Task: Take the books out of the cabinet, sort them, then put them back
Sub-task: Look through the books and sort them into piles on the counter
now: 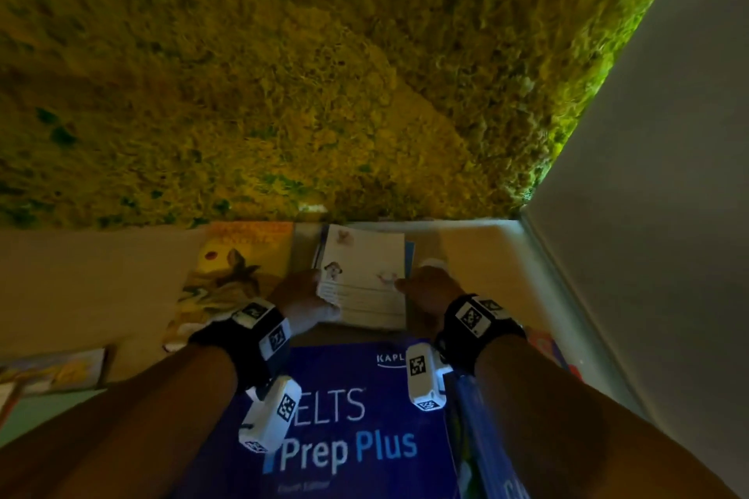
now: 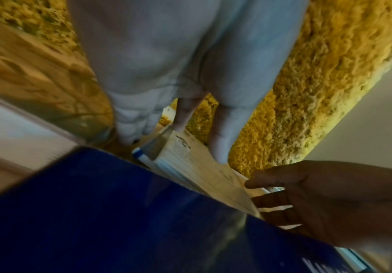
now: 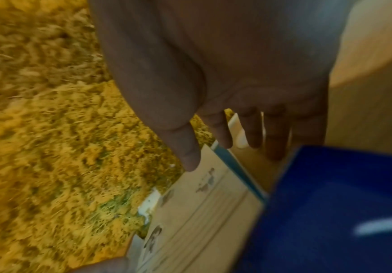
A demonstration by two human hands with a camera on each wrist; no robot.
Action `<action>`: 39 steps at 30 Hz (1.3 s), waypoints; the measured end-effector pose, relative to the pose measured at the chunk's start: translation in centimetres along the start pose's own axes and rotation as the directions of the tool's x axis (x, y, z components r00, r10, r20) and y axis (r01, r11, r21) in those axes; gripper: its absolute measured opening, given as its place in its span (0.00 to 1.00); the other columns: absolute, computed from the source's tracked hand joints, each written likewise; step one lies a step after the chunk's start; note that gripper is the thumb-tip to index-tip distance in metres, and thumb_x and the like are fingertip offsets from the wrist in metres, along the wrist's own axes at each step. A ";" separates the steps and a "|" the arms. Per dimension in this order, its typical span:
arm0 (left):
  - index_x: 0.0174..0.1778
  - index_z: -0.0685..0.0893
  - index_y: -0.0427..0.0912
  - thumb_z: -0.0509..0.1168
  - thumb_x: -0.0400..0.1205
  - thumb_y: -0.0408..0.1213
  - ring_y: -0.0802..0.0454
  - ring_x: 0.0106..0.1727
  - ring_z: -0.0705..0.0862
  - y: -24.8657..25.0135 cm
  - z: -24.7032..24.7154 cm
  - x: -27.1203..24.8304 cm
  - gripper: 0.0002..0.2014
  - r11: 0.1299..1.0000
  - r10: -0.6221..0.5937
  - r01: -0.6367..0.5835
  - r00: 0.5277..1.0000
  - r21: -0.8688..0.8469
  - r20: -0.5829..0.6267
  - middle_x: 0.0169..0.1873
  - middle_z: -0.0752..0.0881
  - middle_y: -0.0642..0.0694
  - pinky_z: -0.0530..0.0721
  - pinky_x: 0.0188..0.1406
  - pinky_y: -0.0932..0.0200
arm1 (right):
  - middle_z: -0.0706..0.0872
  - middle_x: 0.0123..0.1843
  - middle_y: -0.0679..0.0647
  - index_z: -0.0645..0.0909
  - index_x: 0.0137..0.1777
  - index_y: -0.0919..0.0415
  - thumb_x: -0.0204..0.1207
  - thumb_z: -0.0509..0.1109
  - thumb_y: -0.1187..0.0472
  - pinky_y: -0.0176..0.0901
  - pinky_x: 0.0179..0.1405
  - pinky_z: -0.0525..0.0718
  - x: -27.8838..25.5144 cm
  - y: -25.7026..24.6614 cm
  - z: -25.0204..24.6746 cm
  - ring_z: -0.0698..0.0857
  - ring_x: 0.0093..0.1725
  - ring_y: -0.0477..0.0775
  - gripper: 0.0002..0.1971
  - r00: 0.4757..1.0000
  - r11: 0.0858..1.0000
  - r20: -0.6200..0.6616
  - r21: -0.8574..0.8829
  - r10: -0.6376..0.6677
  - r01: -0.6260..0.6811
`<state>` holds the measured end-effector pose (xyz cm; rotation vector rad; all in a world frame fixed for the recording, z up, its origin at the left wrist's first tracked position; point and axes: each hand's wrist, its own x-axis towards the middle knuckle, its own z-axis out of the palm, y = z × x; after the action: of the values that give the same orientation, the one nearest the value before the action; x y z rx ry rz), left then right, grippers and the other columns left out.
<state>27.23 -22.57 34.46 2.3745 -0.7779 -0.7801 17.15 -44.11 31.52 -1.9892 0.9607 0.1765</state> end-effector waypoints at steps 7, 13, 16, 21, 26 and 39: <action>0.76 0.72 0.45 0.74 0.76 0.35 0.45 0.61 0.85 1.5 2.4 1.5 0.32 0.955 0.032 -0.035 0.999 0.294 0.015 0.65 0.84 0.44 0.85 0.50 0.57 | 0.88 0.69 0.62 0.82 0.72 0.61 0.65 0.79 0.40 0.68 0.67 0.86 2.9 1.2 0.2 0.87 0.65 0.68 0.38 1.000 0.969 0.026 0.247 0.008 -0.014; 0.82 0.63 0.49 0.73 0.78 0.39 0.45 0.56 0.86 2.5 2.8 2.9 0.38 0.962 0.022 -0.046 0.995 0.268 0.093 0.64 0.83 0.44 0.87 0.45 0.54 | 0.84 0.74 0.57 0.78 0.79 0.59 0.82 0.75 0.50 0.57 0.71 0.83 2.0 -0.4 -0.7 0.83 0.71 0.65 0.28 1.000 0.982 0.019 0.191 -0.015 0.011; 0.80 0.67 0.51 0.74 0.78 0.37 0.47 0.64 0.83 2.0 2.4 2.5 0.35 0.990 0.060 -0.075 0.991 0.122 0.117 0.71 0.81 0.47 0.83 0.54 0.58 | 0.82 0.77 0.58 0.75 0.81 0.60 0.83 0.74 0.51 0.56 0.71 0.81 1.5 -0.5 -0.9 0.81 0.74 0.65 0.29 0.999 0.987 0.045 0.159 -0.024 0.016; 0.82 0.67 0.52 0.71 0.82 0.42 0.47 0.71 0.79 0.3 0.1 -0.7 0.33 0.988 0.054 -0.048 0.998 -0.146 0.035 0.76 0.76 0.48 0.83 0.58 0.55 | 0.81 0.78 0.61 0.75 0.80 0.62 0.85 0.72 0.49 0.51 0.65 0.79 -0.7 -1.8 -1.1 0.81 0.74 0.66 0.28 0.995 0.996 -0.088 0.072 -0.051 0.057; 0.80 0.70 0.47 0.67 0.86 0.35 0.40 0.68 0.83 -5.1 -4.1 -6.9 0.26 0.883 0.000 0.045 0.995 -0.468 0.095 0.72 0.80 0.40 0.85 0.61 0.43 | 0.76 0.80 0.58 0.79 0.76 0.52 0.85 0.70 0.49 0.48 0.64 0.75 -5.4 -5.1 1.4 0.77 0.76 0.63 0.21 0.939 0.964 -0.228 0.000 -0.258 0.265; 0.69 0.82 0.47 0.73 0.78 0.51 0.40 0.69 0.78 -23.6 -6.5 -21.1 0.24 0.974 -0.049 0.117 0.943 0.193 -0.328 0.68 0.79 0.41 0.77 0.67 0.48 | 0.87 0.51 0.58 0.75 0.73 0.56 0.85 0.71 0.58 0.46 0.33 0.88 -20.6 -8.3 22.0 0.86 0.34 0.51 0.19 0.947 0.989 0.289 0.090 -0.138 0.116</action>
<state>25.69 9.57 31.93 2.6477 -0.6511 -0.3362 13.74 -13.14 33.50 -1.8856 0.6365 0.3515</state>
